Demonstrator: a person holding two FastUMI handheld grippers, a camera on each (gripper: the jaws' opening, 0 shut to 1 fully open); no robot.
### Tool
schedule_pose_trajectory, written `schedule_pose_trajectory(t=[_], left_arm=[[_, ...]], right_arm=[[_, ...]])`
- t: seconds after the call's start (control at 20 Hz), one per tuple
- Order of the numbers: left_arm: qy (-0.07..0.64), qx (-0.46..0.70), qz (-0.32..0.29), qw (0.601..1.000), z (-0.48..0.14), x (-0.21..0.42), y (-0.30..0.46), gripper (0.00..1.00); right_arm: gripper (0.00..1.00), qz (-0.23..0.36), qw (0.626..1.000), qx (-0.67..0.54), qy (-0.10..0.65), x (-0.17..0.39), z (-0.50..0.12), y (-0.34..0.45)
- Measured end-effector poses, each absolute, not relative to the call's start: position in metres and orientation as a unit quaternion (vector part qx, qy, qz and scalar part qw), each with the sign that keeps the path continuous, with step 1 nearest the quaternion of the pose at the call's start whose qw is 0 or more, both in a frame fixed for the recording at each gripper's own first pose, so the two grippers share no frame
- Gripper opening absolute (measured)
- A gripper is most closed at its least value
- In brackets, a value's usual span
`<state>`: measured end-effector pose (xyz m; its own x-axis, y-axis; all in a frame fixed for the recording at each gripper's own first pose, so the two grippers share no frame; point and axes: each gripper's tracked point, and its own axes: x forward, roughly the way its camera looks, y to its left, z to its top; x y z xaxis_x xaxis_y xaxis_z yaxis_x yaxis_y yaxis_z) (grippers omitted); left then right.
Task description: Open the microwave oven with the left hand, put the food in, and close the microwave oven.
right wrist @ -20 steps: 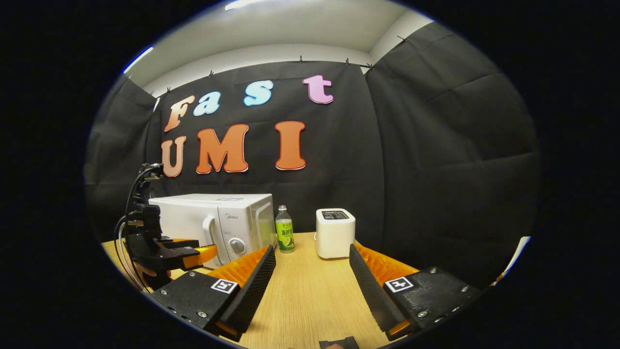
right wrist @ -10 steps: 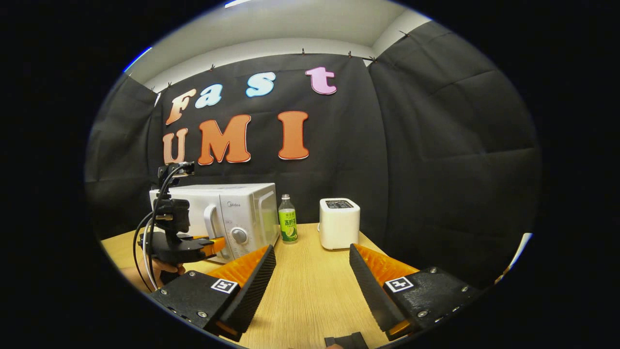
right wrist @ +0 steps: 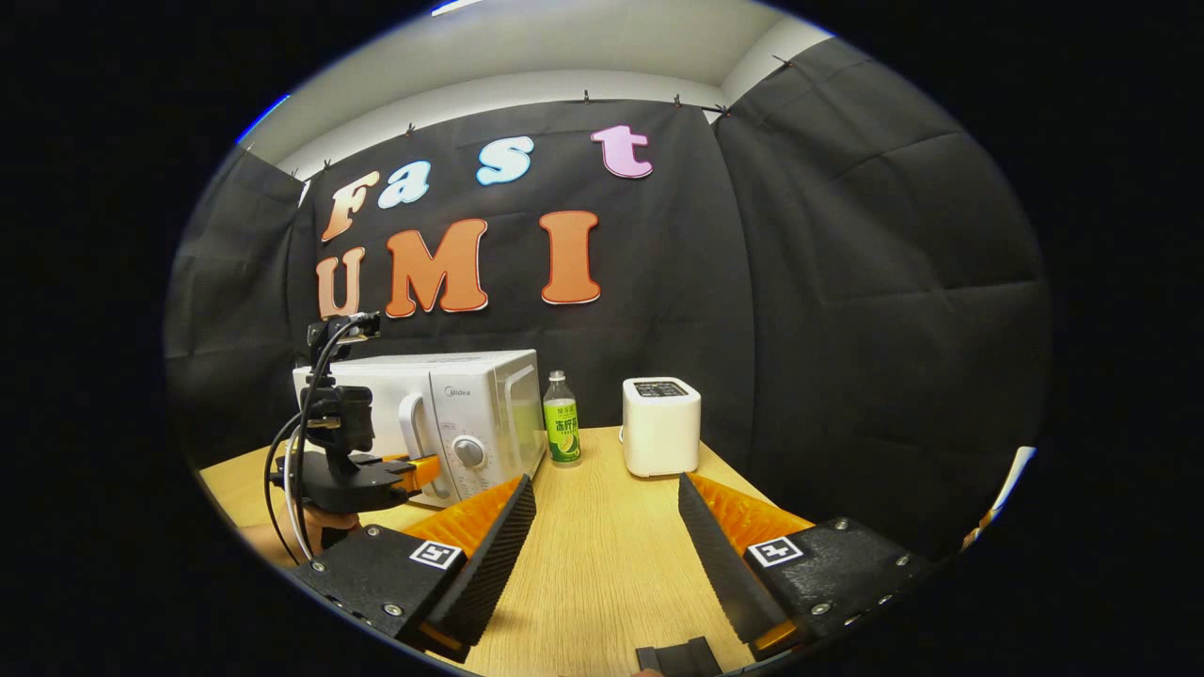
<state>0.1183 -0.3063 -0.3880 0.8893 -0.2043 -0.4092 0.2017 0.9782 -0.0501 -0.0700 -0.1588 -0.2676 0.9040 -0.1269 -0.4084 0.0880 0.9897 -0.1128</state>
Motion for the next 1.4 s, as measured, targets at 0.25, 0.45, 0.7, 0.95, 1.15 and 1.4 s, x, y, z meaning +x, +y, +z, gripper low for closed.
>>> schedule_pose_trajectory(t=[0.25,0.45,0.7,0.95,1.15,1.4], left_arm=[[0.200,0.001,-0.122,0.972,-0.383,0.090,-0.300,0.14],[0.188,0.011,-0.137,0.973,-0.371,0.054,-0.284,0.14],[0.184,0.004,-0.150,0.971,-0.357,0.005,-0.252,0.11],[0.173,0.011,-0.144,0.974,-0.340,-0.042,-0.203,0.13],[0.171,0.014,-0.116,0.978,-0.331,-0.070,-0.159,0.13],[0.165,0.017,-0.083,0.983,-0.321,-0.092,-0.111,0.13]], right_arm=[[0.95,-0.052,0.973,-0.038,0.221,-0.073,-0.273,-0.152],[0.95,-0.049,0.972,-0.037,0.228,-0.080,-0.276,-0.144],[0.95,-0.050,0.968,-0.029,0.245,-0.088,-0.289,-0.134],[0.95,-0.053,0.963,-0.017,0.265,-0.101,-0.303,-0.124],[0.95,-0.054,0.959,-0.021,0.278,-0.110,-0.313,-0.117],[0.95,-0.071,0.951,-0.004,0.300,-0.122,-0.328,-0.113]])
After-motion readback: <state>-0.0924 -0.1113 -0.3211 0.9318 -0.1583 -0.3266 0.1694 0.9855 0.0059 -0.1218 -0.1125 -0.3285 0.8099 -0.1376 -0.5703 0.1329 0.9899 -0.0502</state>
